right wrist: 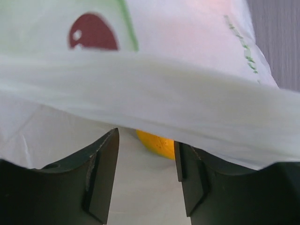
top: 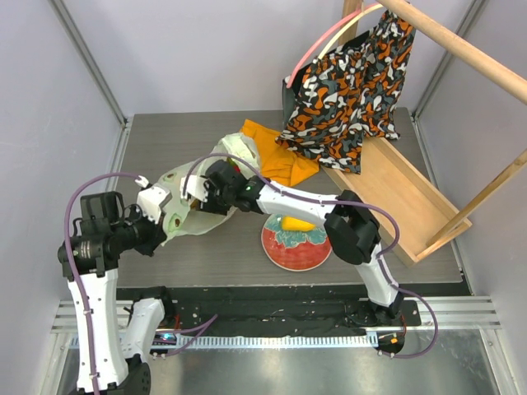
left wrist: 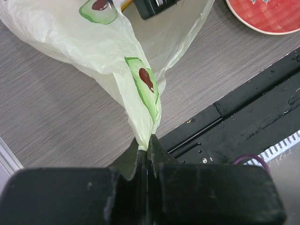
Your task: Take the fake fruits out of the plastic bag
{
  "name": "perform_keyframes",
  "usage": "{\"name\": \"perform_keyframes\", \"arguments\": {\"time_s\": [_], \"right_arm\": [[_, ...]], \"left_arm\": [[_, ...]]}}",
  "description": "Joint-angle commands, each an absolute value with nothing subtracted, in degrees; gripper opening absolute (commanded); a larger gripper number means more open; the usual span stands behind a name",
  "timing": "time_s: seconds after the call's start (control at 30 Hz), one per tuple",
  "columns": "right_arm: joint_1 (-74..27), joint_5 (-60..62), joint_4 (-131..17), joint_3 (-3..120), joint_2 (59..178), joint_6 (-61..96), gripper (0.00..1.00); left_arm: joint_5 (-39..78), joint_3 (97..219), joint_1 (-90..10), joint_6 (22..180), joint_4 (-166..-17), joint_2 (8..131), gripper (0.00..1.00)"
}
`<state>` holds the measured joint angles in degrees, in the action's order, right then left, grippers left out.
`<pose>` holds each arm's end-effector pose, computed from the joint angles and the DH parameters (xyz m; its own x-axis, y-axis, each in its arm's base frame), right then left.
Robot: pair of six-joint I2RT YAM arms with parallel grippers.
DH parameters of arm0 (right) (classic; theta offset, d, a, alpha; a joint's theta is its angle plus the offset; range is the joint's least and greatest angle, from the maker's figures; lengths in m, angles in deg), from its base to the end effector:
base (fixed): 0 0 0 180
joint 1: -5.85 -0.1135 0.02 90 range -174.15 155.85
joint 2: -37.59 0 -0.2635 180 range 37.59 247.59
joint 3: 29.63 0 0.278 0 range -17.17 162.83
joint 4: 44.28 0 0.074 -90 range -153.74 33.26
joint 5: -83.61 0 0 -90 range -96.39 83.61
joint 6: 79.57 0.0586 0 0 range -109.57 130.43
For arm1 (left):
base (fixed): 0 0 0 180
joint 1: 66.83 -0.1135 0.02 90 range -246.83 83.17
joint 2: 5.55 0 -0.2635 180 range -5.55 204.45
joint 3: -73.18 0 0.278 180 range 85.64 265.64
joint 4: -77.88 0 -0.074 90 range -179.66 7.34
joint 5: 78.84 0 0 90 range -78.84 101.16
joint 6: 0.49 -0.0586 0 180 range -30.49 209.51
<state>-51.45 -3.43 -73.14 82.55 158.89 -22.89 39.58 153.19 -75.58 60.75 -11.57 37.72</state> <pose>0.2869 0.4525 0.2130 0.1959 -0.7103 -0.6761 -0.9032 0.1377 -0.4064 0.1278 -0.0085 0.3591 -0.6300 0.3312 -0.7024 0.5100 0.8586 -0.0526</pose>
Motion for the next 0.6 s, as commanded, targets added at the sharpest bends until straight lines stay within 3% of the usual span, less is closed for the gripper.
{"name": "perform_keyframes", "arguments": {"time_s": [0.0,0.4,0.5,0.53,0.57], "right_arm": [[-52.07,-1.30,-80.62,86.18,162.22,-40.16,0.57],[-52.68,-2.78,-91.10,101.83,174.26,-47.39,0.58],[-52.77,-3.58,-91.81,102.27,175.67,-48.89,0.44],[-52.77,-3.75,-91.90,101.93,175.76,-49.68,0.29],[-52.77,-3.84,-91.72,101.75,175.76,-49.86,0.22]], "left_arm": [[42.09,154.98,-75.70,59.27,-5.02,37.78,0.00],[46.05,161.49,-75.70,58.48,0.16,36.73,0.00],[45.79,160.44,-75.70,58.57,0.43,36.64,0.00],[45.53,159.91,-75.70,58.48,-0.27,36.46,0.00],[44.65,159.56,-75.70,58.57,-0.88,36.38,0.00]]}}
